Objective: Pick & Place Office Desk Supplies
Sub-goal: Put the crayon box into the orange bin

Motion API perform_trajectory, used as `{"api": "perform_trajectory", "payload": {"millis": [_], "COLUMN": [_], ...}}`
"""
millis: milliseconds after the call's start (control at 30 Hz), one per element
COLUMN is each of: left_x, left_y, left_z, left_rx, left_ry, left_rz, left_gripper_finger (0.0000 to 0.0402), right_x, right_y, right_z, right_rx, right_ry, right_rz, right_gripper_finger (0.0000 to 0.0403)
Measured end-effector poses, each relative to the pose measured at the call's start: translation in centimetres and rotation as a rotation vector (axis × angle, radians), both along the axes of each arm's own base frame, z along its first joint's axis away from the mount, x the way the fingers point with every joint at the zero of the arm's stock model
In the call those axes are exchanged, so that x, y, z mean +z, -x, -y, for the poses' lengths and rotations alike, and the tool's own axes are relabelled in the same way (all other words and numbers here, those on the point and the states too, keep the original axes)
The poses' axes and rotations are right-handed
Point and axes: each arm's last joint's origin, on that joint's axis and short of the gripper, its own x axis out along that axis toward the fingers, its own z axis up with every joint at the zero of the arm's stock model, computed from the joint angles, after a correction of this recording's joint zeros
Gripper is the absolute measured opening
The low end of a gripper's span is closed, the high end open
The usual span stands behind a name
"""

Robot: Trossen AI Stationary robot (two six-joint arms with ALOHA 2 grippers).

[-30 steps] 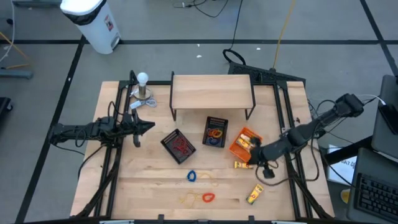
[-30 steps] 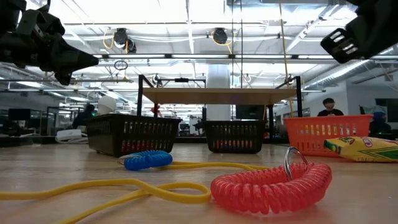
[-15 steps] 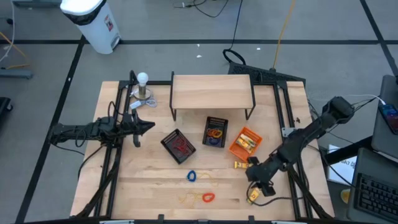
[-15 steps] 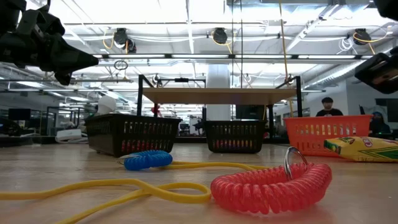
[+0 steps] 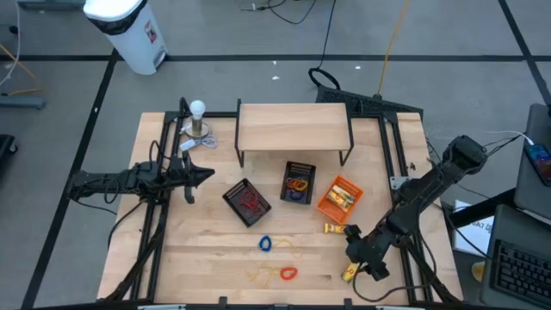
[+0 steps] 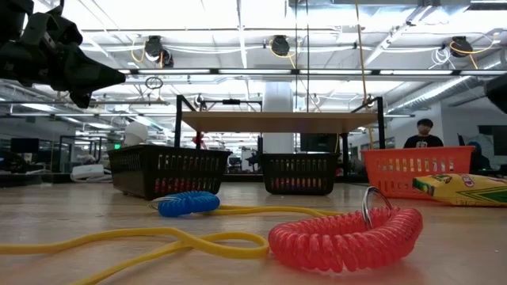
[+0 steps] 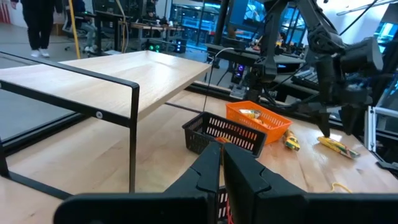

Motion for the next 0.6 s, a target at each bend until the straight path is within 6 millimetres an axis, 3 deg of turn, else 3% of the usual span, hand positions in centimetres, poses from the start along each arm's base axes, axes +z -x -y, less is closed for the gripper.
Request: {"api": "perform_trajectory", "payload": {"millis": [300,600], "left_x": [0.0,0.0], "left_y": [0.0,0.0], "left_z": [0.0,0.0], "left_rx": [0.001,0.001], "left_ry": [-0.005,-0.005], "left_rz": [-0.001,-0.001], "left_gripper_finger": [0.0024,0.0024], "right_x": [-2.7,-3.7], "right_y": [-0.3,-0.8], "right_z": [-1.5,-1.9], "right_rx": [0.143,0.185], "right_ry": [0.149,0.211], "right_rz": [-0.047,-0.015], "right_gripper_finger": [0.0290,0.0284]}}
